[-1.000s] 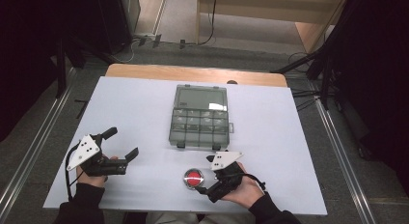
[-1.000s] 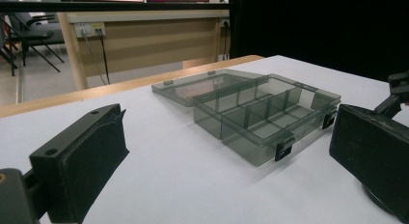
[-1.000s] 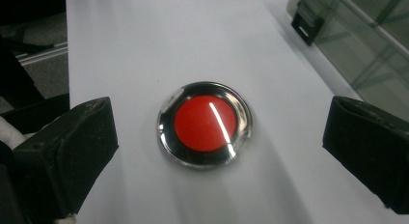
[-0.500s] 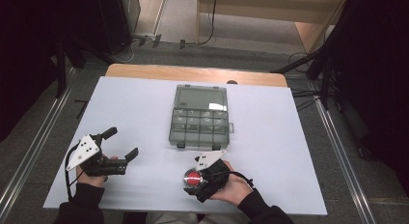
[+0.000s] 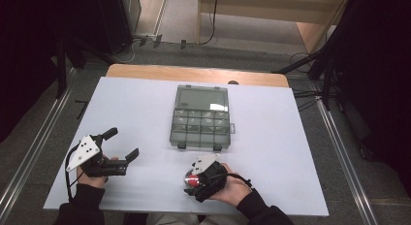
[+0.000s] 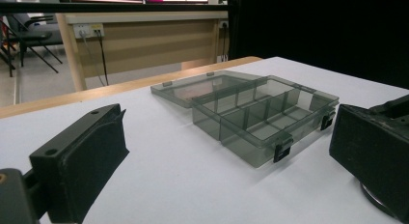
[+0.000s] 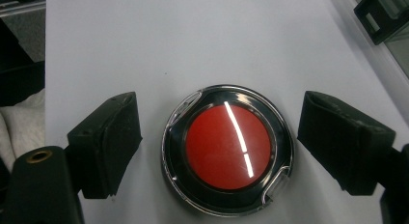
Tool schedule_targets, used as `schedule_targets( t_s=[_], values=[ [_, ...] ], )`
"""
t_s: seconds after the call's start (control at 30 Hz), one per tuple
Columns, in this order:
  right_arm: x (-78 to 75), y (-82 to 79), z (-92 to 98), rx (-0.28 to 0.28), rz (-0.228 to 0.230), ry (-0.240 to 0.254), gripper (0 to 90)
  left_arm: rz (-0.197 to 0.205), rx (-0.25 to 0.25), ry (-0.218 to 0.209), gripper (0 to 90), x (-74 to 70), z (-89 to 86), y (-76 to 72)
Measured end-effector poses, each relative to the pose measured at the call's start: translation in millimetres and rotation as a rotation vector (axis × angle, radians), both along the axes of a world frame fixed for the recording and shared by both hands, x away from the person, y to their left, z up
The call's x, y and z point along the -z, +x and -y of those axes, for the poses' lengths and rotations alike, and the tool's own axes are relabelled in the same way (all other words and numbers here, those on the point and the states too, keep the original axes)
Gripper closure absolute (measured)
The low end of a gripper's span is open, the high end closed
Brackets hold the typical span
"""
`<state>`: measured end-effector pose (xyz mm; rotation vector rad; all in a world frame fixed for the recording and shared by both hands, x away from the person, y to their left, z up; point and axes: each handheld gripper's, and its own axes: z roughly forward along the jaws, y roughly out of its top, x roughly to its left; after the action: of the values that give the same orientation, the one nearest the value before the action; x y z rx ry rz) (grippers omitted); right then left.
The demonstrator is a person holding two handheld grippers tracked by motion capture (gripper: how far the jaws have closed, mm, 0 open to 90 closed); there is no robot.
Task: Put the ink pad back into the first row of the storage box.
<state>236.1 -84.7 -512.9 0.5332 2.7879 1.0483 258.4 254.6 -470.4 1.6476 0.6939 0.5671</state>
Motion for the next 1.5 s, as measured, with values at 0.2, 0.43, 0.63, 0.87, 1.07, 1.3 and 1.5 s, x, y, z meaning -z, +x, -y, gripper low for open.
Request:
schedule_targets(
  t_s=[0.2, 0.43, 0.63, 0.87, 1.07, 1.3, 1.5],
  values=[
    [2.3, 1.7, 1.0, 0.004, 0.000, -0.022, 20.9, -0.001, 0.001, -0.001, 0.0, 0.0, 0.0, 0.0],
    [2.0, 1.0, 1.6, -0.003, 0.011, -0.034, 30.7, -0.004, 0.002, -0.001, 0.0, 0.1, -0.2, 0.3],
    [1.3, 1.0, 1.4, 0.001, 0.008, -0.038, 31.2, -0.003, 0.000, 0.000, 0.0, 0.0, -0.8, 0.6],
    [-1.8, 1.4, 2.9, 0.009, 0.007, -0.020, 31.3, -0.002, -0.001, 0.001, 0.0, 0.0, -0.8, 0.6],
    [-11.6, 7.3, 8.5, 0.030, 0.010, 0.036, 31.3, -0.002, -0.003, -0.001, 0.0, -0.1, -1.0, 0.5],
    [-21.9, 13.8, 15.8, 0.056, 0.009, 0.071, 31.3, -0.001, -0.008, -0.002, 0.0, -0.2, -1.5, 0.1],
    [-35.6, 24.5, 25.2, 0.091, 0.016, 0.138, 31.3, -0.002, -0.006, 0.001, 0.0, -0.1, -1.4, 0.0]
  ],
)
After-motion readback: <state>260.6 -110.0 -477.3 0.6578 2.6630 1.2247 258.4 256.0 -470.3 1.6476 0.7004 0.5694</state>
